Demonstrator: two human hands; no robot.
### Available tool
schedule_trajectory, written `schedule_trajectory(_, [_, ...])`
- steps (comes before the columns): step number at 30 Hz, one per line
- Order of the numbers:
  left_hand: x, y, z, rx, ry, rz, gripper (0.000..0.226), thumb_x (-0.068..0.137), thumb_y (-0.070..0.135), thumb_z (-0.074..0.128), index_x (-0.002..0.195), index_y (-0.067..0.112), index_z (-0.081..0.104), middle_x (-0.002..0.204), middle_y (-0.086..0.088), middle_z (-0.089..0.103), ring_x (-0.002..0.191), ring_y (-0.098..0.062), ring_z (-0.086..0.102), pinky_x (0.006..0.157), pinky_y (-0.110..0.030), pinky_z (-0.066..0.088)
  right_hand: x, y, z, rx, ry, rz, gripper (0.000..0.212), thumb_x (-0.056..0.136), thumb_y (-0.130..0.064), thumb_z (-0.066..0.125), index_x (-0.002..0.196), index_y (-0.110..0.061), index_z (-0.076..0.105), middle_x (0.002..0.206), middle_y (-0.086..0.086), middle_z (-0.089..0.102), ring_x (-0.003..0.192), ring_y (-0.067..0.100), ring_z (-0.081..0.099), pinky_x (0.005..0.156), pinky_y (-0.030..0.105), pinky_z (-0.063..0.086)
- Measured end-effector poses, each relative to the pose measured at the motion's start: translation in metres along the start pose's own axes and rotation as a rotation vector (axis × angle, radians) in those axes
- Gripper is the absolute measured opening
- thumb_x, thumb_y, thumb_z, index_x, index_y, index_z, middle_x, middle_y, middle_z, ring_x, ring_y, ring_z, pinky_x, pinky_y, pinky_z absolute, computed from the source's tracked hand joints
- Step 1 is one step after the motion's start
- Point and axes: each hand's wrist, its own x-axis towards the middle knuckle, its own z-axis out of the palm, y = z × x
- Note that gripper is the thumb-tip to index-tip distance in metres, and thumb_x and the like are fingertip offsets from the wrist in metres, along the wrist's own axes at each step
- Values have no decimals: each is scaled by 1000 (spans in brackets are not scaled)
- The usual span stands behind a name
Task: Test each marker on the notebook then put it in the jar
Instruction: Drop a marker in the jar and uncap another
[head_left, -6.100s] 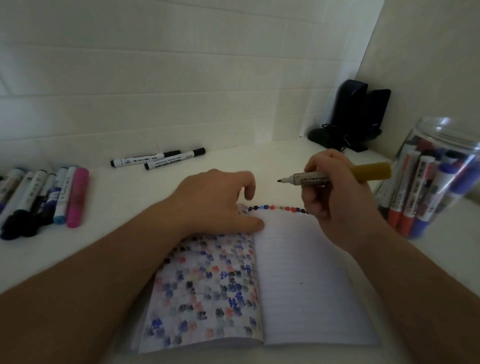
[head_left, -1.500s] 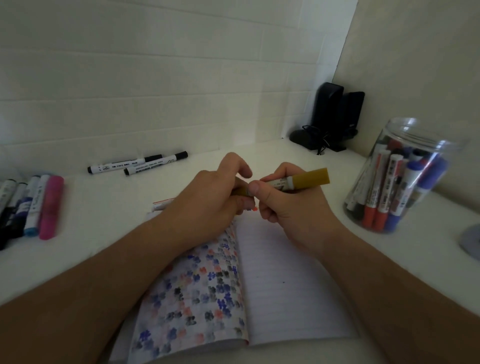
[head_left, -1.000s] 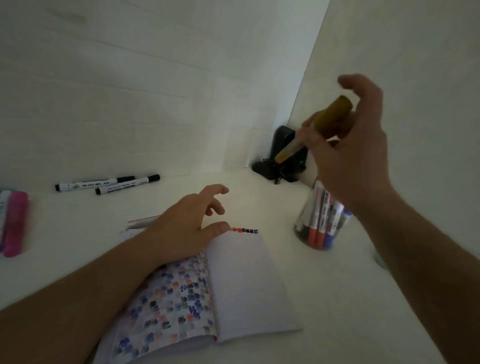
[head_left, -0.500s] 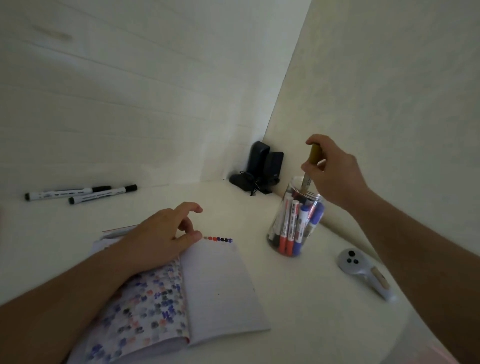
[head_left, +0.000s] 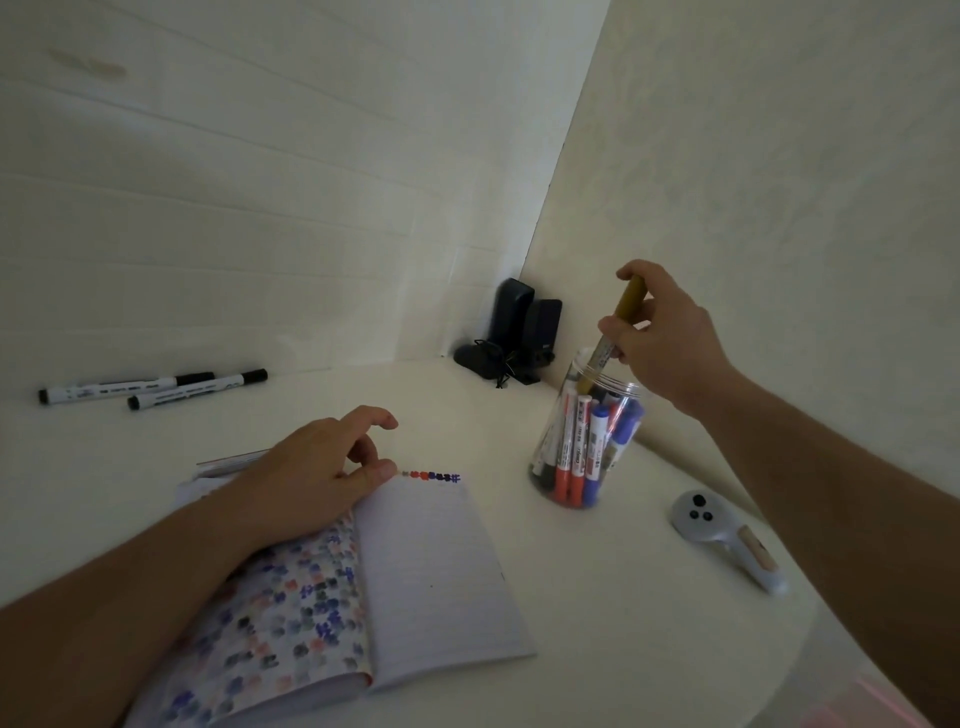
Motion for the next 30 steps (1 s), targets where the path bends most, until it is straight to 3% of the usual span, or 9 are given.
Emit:
schedule_trajectory(9, [-1, 0, -1, -10, -8, -16, 34, 98, 51, 55, 130, 53, 43, 101, 21, 65, 92, 2, 62, 82, -20, 45, 0, 14, -9, -83, 56, 40, 45, 96, -21, 71, 134, -33, 49, 103, 1, 61, 88, 26, 70, 74, 36, 60])
schedule_trajectory(18, [-2, 2, -3, -5, -28, -35, 33, 99, 52, 54, 130, 52, 43, 102, 21, 65, 95, 2, 61, 89, -26, 48, -1, 16, -11, -97, 19, 93, 43, 95, -28, 75, 132, -33, 54, 108, 4, 65, 88, 23, 69, 70, 27, 54])
schedule_trajectory(22, [-2, 2, -2, 5, -27, -31, 31, 99, 52, 53, 129, 52, 43, 102, 21, 64, 95, 4, 60, 85, -20, 45, -15, 14, -4, -300, -228, 40, 19, 103, -46, 55, 118, -41, 65, 102, -8, 72, 82, 5, 65, 66, 24, 49])
schedule_trajectory(26, [-1, 0, -2, 28, -20, -20, 23, 99, 51, 54, 122, 50, 51, 102, 23, 64, 98, 3, 58, 87, -24, 46, -29, 18, 4, -443, -319, 61, 51, 101, -69, 37, 102, -35, 75, 85, -7, 76, 82, 14, 68, 87, 44, 57])
schedule_trajectory(30, [2, -8, -2, 93, 11, -4, 12, 100, 40, 57, 105, 50, 59, 97, 25, 65, 97, 4, 56, 85, -26, 45, -30, 21, 11, -461, -305, 67, 61, 102, -69, 31, 86, -28, 74, 73, -6, 74, 77, 16, 67, 92, 47, 53])
